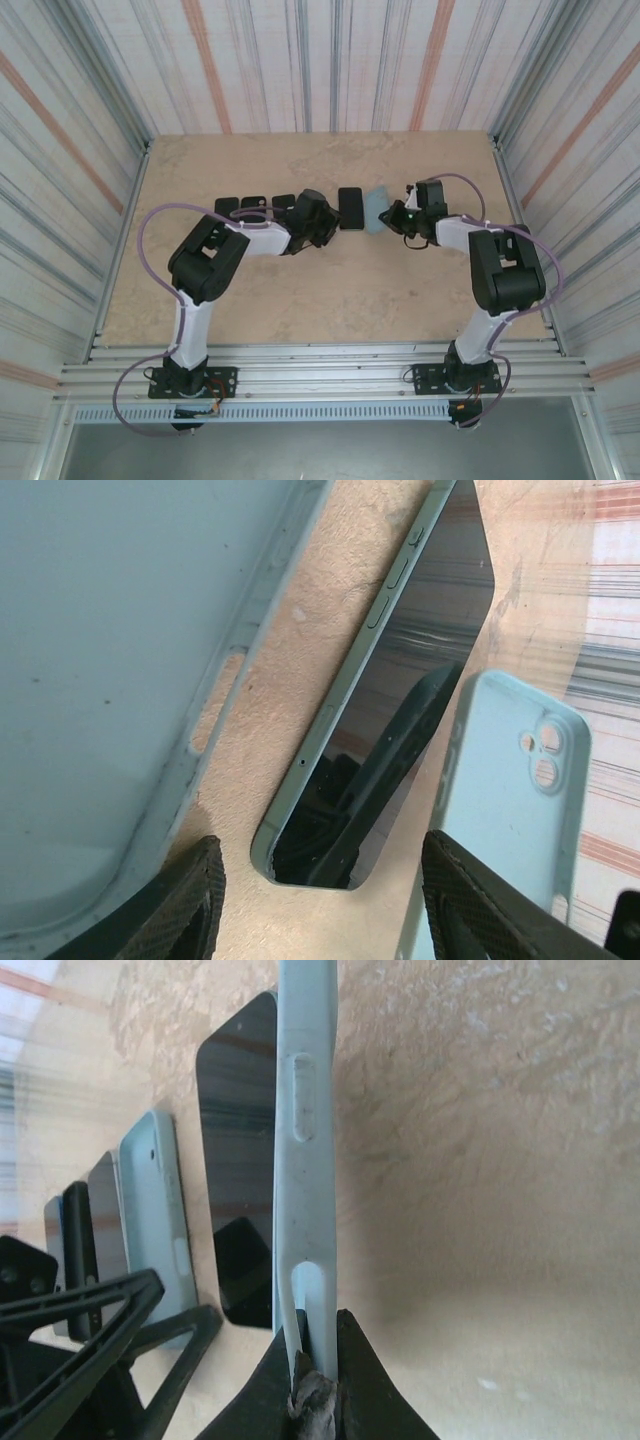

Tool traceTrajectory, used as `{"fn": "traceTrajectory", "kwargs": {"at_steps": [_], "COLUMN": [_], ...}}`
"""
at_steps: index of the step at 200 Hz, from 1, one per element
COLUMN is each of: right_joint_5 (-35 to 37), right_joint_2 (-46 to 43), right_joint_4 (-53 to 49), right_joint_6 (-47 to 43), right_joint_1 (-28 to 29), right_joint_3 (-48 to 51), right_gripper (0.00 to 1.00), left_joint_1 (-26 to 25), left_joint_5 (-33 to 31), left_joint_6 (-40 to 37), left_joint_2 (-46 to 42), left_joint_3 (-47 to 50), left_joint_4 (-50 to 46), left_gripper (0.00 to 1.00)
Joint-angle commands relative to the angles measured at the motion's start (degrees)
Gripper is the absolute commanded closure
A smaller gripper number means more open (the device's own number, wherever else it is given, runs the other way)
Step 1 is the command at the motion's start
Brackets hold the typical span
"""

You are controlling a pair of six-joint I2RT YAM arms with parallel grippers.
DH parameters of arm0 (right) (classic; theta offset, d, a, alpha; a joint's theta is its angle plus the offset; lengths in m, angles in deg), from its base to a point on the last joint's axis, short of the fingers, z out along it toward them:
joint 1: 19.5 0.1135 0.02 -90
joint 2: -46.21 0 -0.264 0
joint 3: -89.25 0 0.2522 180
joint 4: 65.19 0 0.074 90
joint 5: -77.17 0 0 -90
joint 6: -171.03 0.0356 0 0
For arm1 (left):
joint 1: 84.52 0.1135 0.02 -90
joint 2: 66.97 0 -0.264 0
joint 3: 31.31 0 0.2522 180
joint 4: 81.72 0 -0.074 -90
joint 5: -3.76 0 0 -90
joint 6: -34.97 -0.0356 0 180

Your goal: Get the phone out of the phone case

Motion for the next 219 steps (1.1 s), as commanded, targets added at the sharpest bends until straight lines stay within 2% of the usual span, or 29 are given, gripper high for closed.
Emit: {"fn": "traceTrajectory", "kwargs": {"at_steps": [1,72,168,219], "right_joint_5": [-0.8,-0.7,1.6,5.1], "right_joint_2": [2.7,7.3,8.5,10.1], "right_joint_4": [0.3,-1.3,-8.8,-16.3], "right_joint_6": [-3.0,-5.2,-10.5,-16.6], "right_joint_1": [-0.1,-0.5,-0.6,-0.2], "right_joint_3": [-3.1,-6.5,-11.3,-15.9], "right_gripper": [0.97,0.93,0.67,0.6], "left_joint_1": [0.6,1.3,2.3,3.3], "left_joint_5": [0.7,2.5,5.8,7.1], "left_joint_6": [-1.9,-3.2,-7.1,-7.6], "left_joint_2": [-3.0,-4.6,-7.1,-8.3], "left_joint_3": [0.9,1.9,-1.7,-1.2], "left_joint_4": [-1.3,-2.1,-3.8,-3.9], "left_gripper": [0.44,0.44,0.43,0.42]}}
